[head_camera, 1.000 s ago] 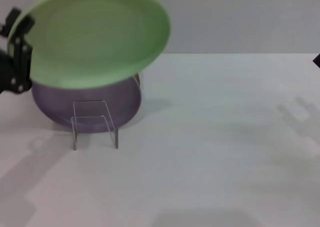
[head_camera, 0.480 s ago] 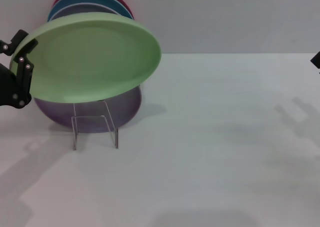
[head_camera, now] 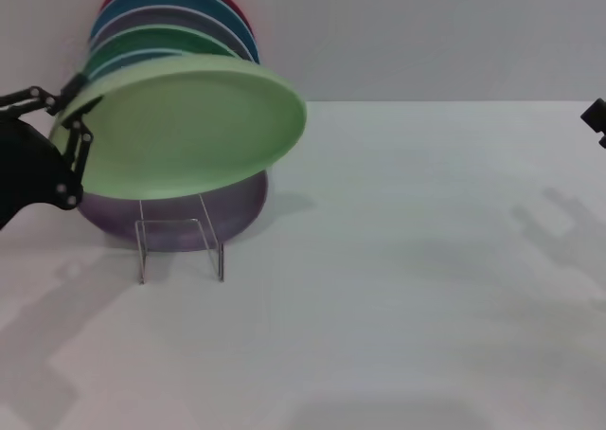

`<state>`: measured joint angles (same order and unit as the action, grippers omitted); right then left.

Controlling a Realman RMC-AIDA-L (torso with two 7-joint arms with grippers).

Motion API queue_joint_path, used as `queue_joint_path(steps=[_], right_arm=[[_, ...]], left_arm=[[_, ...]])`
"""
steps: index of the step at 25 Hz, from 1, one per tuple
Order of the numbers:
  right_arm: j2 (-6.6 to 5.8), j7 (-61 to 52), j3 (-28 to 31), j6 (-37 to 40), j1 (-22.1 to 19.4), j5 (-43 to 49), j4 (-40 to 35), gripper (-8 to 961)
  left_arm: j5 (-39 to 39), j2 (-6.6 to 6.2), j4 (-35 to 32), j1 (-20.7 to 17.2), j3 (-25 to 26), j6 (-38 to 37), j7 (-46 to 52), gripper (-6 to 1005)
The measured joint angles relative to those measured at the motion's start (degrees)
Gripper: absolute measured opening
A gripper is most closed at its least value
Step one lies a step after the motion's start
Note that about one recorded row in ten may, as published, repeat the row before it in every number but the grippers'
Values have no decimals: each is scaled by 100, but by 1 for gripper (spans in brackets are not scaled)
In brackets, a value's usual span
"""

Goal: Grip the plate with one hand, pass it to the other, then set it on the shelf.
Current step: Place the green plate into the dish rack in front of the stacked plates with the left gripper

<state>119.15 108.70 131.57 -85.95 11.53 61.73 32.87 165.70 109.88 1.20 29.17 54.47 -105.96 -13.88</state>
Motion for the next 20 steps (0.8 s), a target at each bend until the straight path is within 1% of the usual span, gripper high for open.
queue_joint_path(steps=[5, 15, 20], right_arm=[[-1, 12, 0, -27, 1, 11, 0, 789], [-14, 50, 1, -38, 99, 80, 8, 789], [-16, 52, 0, -39, 129, 85, 9, 789]], left_arm=[[-3, -1, -52, 5, -112, 165, -127, 87], [-7, 0, -51, -57, -114, 542, -205, 130], [-14, 61, -48, -94, -104, 656, -272, 152]])
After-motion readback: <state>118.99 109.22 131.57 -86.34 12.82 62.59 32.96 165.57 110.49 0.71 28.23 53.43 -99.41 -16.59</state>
